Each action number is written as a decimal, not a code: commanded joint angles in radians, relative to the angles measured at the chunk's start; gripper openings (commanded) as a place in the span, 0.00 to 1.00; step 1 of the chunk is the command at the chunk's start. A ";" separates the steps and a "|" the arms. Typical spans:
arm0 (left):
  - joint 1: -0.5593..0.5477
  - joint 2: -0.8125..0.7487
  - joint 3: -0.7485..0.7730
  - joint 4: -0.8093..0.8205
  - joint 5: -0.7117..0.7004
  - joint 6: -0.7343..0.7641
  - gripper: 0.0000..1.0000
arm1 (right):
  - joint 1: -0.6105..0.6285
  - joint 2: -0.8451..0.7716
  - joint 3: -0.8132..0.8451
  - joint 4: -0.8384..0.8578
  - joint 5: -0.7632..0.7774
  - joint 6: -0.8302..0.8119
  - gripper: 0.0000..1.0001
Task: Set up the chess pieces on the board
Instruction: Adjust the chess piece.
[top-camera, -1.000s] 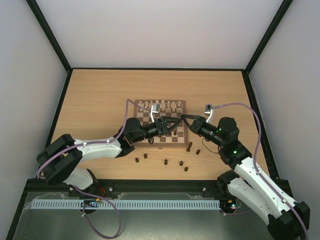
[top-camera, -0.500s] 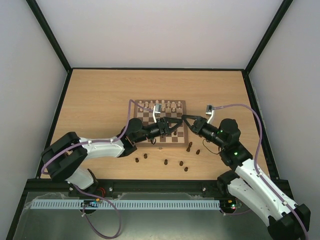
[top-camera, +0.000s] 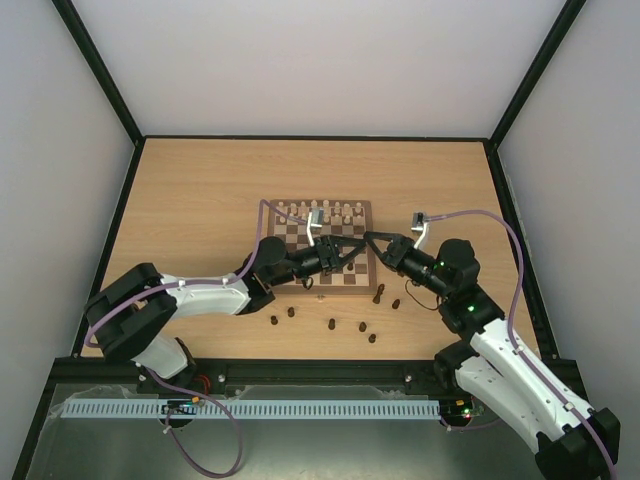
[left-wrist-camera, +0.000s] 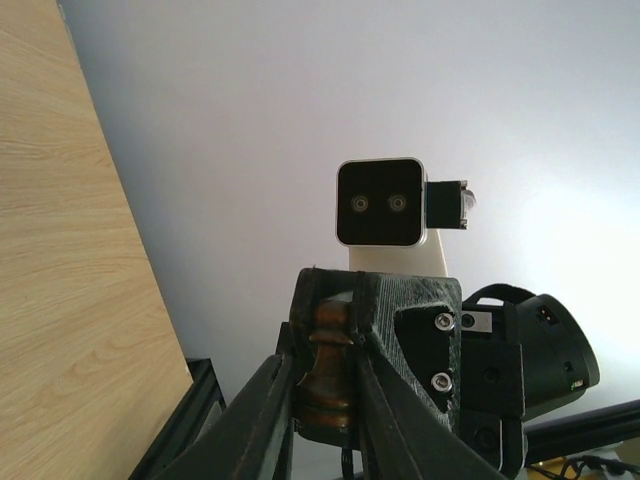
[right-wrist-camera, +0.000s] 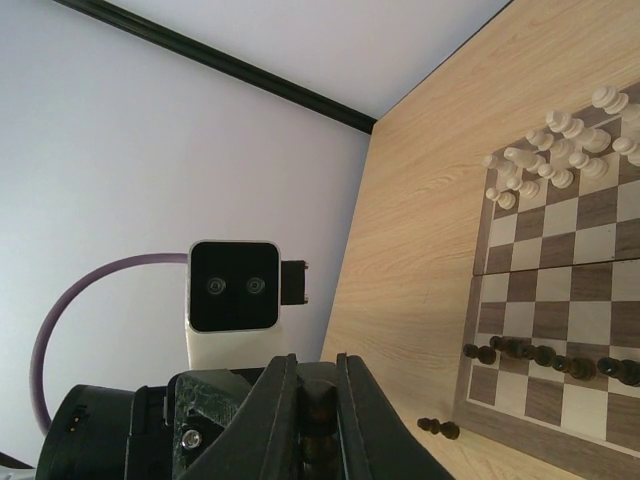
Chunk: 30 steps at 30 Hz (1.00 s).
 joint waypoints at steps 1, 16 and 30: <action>-0.007 0.016 0.035 0.112 -0.003 -0.003 0.18 | 0.007 -0.019 -0.014 0.020 -0.001 0.007 0.08; -0.010 -0.021 0.075 -0.107 0.030 0.092 0.13 | 0.007 -0.033 0.035 -0.108 0.055 -0.062 0.42; 0.022 -0.334 -0.067 -0.606 0.096 0.385 0.14 | 0.004 0.108 0.366 -0.584 0.103 -0.444 0.68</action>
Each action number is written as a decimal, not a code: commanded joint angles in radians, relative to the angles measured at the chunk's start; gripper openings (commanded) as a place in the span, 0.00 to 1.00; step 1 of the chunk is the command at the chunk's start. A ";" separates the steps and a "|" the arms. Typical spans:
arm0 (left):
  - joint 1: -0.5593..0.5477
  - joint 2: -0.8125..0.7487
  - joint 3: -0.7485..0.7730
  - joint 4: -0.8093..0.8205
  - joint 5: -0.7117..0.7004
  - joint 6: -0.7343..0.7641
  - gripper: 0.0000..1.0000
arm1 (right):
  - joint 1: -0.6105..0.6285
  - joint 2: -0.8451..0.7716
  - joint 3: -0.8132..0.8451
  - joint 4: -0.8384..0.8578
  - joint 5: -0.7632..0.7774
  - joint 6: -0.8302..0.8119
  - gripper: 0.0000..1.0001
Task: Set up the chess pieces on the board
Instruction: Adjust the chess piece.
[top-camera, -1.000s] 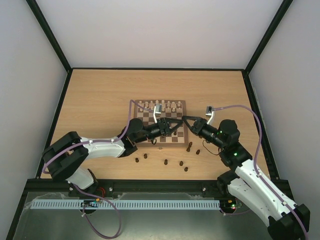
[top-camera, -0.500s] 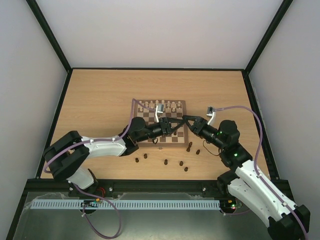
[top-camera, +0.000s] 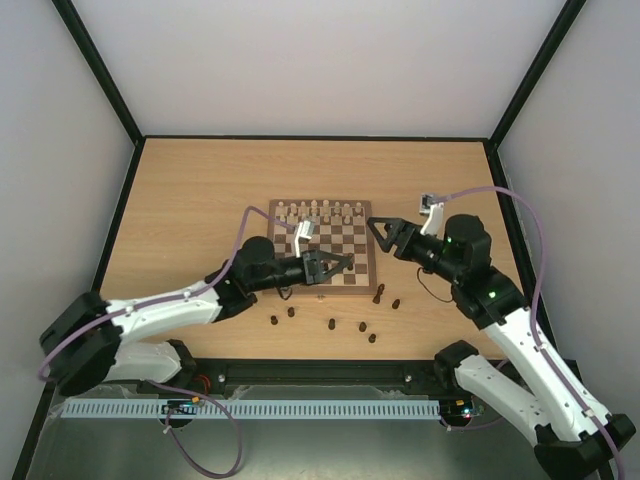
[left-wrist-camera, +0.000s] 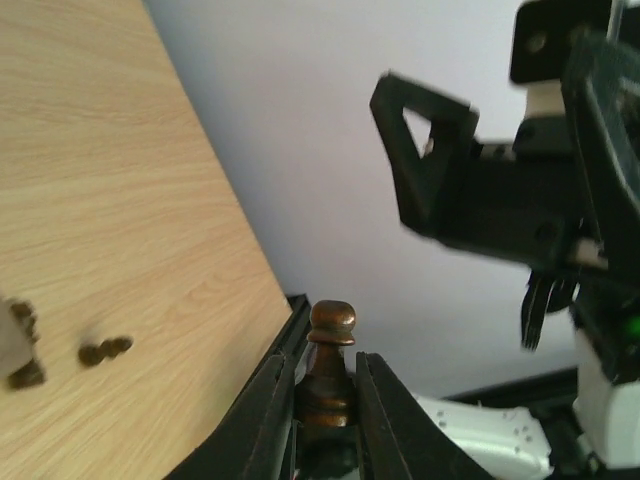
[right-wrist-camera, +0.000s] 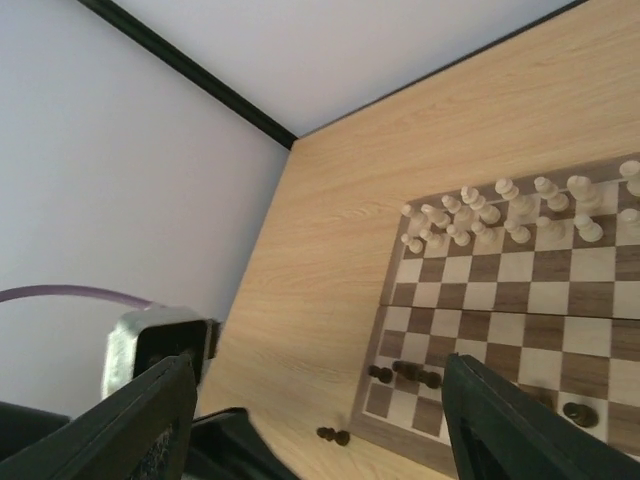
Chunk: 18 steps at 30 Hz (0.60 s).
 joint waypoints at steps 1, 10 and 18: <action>0.009 -0.149 -0.055 -0.263 0.033 0.172 0.14 | 0.004 0.084 0.085 -0.190 -0.040 -0.176 0.71; 0.005 -0.494 -0.164 -0.538 0.057 0.301 0.14 | 0.002 0.260 0.208 -0.254 -0.261 -0.203 0.99; 0.003 -0.683 -0.185 -0.680 0.081 0.345 0.14 | 0.004 0.298 0.048 -0.046 -0.529 -0.095 0.99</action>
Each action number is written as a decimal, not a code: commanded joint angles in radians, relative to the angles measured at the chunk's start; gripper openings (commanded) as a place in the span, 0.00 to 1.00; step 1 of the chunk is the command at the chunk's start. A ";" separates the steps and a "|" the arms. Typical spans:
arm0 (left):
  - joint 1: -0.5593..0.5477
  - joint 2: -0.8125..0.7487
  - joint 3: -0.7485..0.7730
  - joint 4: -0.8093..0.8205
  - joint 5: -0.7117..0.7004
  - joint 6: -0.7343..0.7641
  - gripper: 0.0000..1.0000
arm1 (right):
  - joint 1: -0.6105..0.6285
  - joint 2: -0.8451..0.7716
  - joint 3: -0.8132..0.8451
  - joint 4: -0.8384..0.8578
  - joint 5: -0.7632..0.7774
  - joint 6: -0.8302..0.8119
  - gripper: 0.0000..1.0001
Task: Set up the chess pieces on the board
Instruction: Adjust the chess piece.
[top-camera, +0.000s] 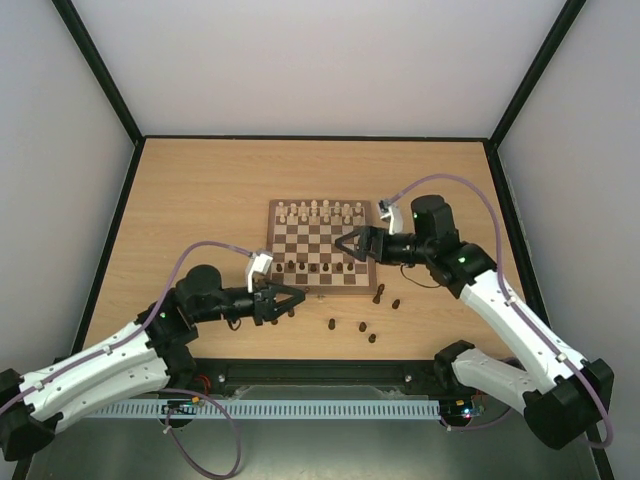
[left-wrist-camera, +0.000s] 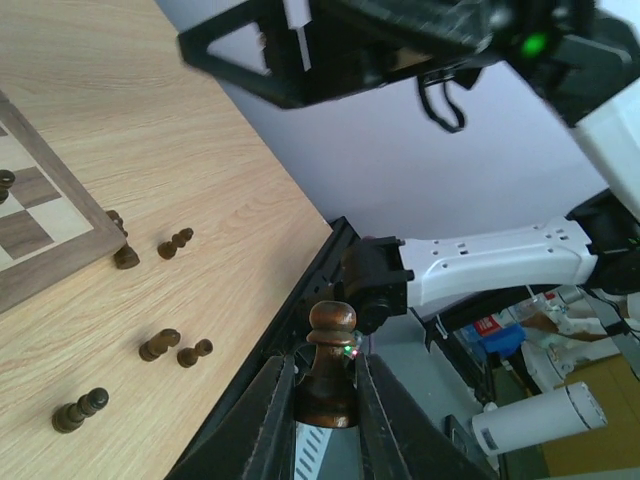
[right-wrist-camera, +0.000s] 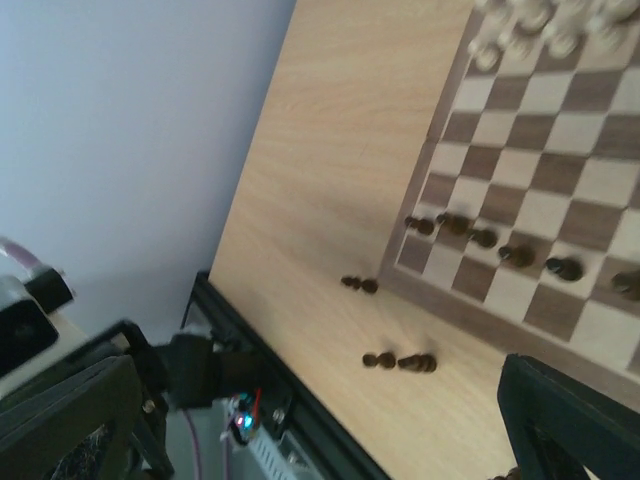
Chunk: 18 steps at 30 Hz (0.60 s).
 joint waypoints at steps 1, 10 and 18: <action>-0.001 -0.049 -0.007 -0.104 0.040 0.050 0.14 | 0.004 0.009 -0.106 0.146 -0.235 0.065 0.99; -0.005 -0.137 -0.075 -0.094 0.059 0.055 0.15 | 0.004 -0.140 -0.297 0.347 -0.291 0.190 0.99; -0.005 -0.215 -0.096 -0.119 0.031 0.055 0.16 | 0.004 -0.250 -0.317 0.323 -0.160 0.207 0.99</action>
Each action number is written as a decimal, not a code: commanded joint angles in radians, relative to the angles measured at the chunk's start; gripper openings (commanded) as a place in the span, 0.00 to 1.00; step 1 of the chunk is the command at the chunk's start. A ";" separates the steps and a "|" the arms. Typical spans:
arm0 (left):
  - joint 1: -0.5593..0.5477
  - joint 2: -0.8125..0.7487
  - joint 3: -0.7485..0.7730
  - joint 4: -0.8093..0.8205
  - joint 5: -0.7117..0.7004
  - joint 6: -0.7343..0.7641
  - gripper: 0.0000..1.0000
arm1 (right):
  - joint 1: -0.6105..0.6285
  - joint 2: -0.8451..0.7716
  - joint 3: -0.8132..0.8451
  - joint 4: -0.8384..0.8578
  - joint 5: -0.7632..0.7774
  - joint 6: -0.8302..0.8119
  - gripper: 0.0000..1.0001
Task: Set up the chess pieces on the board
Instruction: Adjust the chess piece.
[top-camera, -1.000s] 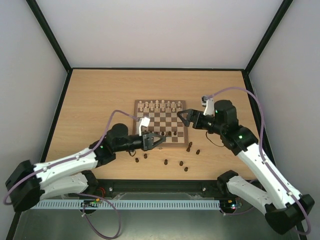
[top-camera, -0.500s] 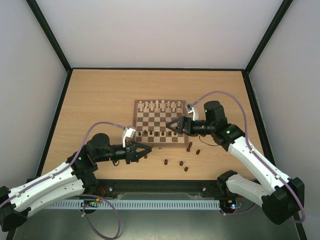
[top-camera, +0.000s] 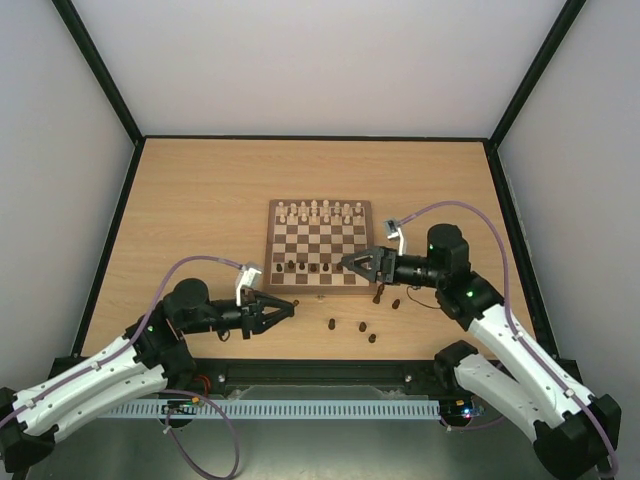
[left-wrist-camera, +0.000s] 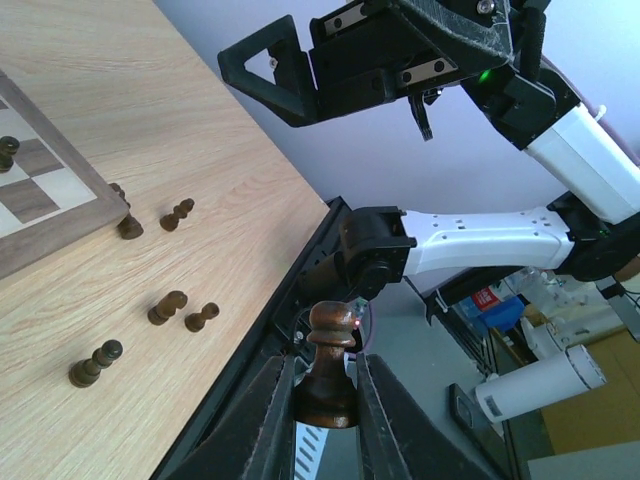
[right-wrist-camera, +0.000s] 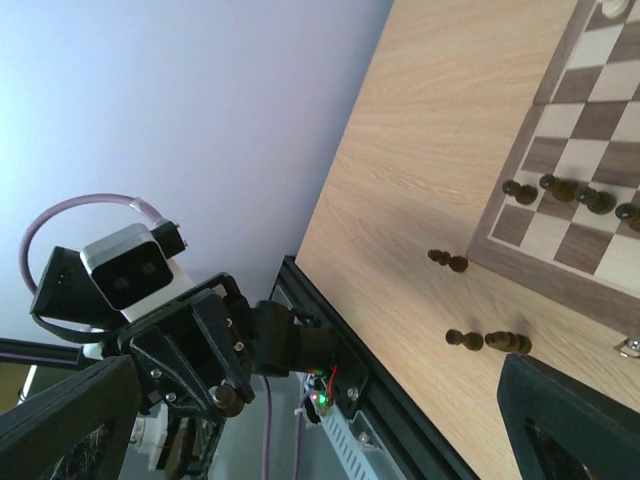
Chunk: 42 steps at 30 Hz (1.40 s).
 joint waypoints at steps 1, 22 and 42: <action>-0.004 -0.018 0.000 -0.026 -0.005 0.017 0.16 | 0.004 -0.050 -0.032 0.040 0.041 0.019 0.99; -0.005 -0.033 -0.050 -0.088 -0.007 0.035 0.17 | 0.058 0.149 -0.109 0.056 -0.105 -0.127 0.99; -0.004 0.069 -0.020 -0.103 0.171 0.089 0.18 | 0.260 0.199 -0.019 -0.024 -0.210 -0.077 0.48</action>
